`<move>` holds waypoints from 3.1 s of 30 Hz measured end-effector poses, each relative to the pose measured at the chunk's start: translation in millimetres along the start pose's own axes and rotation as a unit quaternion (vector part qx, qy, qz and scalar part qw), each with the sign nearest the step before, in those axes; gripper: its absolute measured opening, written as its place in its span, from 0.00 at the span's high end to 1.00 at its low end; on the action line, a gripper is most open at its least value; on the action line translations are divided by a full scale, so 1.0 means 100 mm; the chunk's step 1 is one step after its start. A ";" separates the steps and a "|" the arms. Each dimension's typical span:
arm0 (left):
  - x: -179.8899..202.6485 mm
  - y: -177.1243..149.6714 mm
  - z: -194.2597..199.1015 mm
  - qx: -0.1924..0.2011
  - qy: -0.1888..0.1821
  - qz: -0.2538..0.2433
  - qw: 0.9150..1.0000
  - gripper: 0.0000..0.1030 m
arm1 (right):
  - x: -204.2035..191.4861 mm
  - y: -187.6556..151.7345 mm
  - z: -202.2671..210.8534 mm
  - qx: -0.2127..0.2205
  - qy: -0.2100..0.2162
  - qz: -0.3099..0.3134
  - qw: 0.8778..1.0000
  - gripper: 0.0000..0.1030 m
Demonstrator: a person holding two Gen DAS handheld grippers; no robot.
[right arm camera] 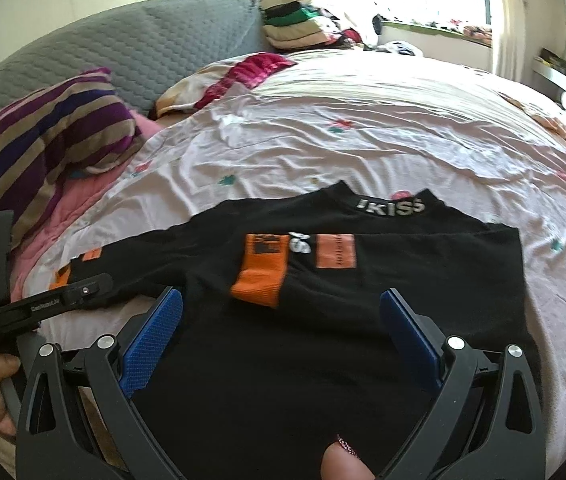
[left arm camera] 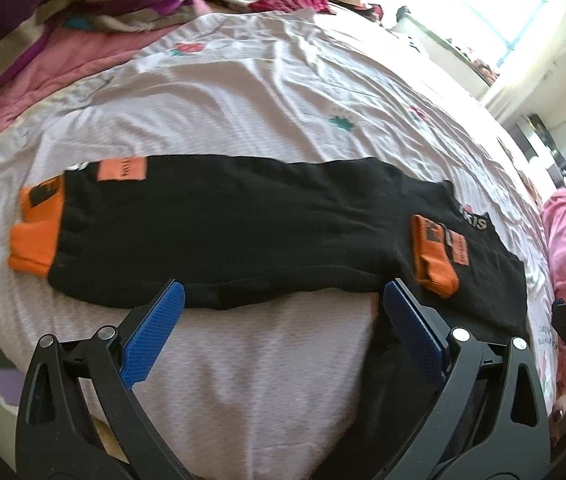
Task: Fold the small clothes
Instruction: 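Grasp the other sleeve's orange cuff with the left tool and lift, then fold the sleeve across the shirt body and release with the left tool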
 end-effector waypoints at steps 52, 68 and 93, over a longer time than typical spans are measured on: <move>-1.49 0.12 0.11 0.094 -0.004 0.207 0.974 0.94 | -0.62 -0.16 -0.49 -0.060 0.026 0.048 0.997 0.05; -0.37 0.53 0.69 0.147 -0.109 0.091 0.979 0.95 | -0.06 -0.16 -0.13 -0.019 0.002 -0.025 1.000 0.05; 1.56 0.30 0.37 0.059 -0.205 -0.088 0.973 0.97 | 1.29 -0.42 0.59 0.042 -0.076 -0.171 0.982 0.05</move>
Point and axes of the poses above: each gripper's, at about its wrist camera, not at the fingertips, and z roughly against the way its jaws point, x to its right, y to its top, the point moved 1 cm from there along -z, roughly the way its jaws point, and after that the axes turned 4 degrees about y, right-handed, at the moved point
